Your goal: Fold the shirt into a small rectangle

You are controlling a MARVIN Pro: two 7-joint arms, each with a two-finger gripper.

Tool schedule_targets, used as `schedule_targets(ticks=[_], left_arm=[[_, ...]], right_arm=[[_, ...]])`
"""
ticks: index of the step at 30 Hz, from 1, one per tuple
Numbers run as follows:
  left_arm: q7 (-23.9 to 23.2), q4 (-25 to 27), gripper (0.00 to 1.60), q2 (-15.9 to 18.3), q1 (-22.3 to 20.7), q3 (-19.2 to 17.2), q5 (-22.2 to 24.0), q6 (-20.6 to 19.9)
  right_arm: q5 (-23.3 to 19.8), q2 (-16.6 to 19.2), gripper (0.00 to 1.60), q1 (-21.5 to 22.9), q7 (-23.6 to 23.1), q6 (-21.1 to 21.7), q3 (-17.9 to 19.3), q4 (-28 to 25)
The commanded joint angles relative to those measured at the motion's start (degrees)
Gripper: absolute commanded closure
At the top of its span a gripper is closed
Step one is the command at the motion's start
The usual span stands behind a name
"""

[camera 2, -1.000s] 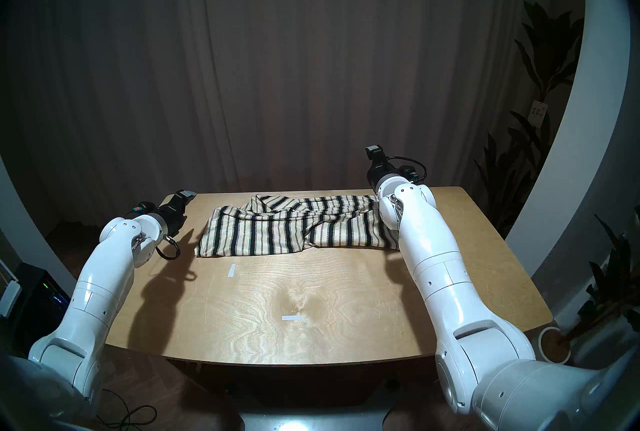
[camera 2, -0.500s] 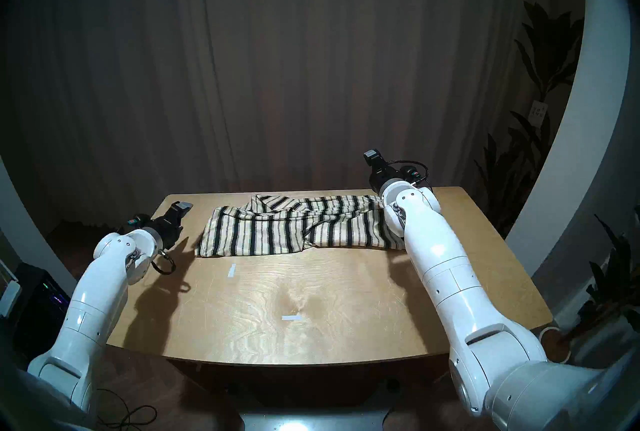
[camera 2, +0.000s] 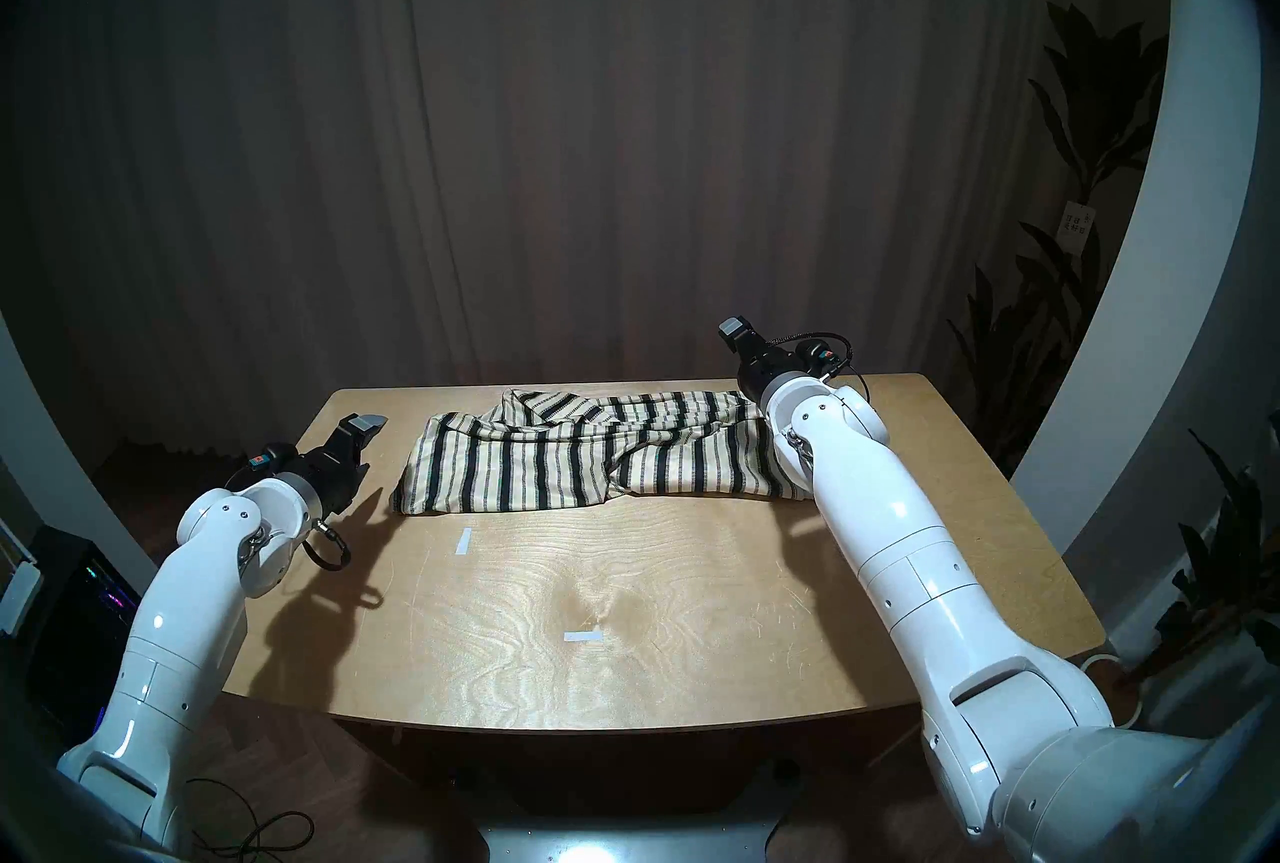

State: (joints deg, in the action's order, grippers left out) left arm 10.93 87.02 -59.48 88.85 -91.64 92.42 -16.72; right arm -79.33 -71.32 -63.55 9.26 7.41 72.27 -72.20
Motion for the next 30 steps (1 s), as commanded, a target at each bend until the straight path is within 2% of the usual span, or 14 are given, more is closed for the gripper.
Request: schedule_targets(ticks=[1,8,17,24,30], left_arm=[[-0.91,6.76,0.00,0.70,3.18,-2.01,0.13,1.03],[0.12,11.68,0.00,-0.12,7.96,-3.53,1.93,1.41],[3.60,19.14,0.00,-1.06,15.62,-6.24,3.50,3.02],[8.75,24.59,0.00,-3.50,21.08,-7.55,4.68,5.10],[15.63,28.87,0.00,-6.56,23.96,-7.27,5.17,8.40]], right_arm=[[2.11,1.64,0.00,0.58,-1.74,-0.17,-0.94,-2.64],[4.28,3.28,0.00,0.42,-2.90,-0.04,-2.31,-3.84],[7.28,5.73,0.00,-0.24,-4.74,-0.69,-4.01,-5.24],[9.92,7.96,0.00,-1.09,-6.89,-1.83,-5.21,-6.84],[12.69,10.20,0.00,-2.26,-9.83,-4.04,-6.02,-8.62]])
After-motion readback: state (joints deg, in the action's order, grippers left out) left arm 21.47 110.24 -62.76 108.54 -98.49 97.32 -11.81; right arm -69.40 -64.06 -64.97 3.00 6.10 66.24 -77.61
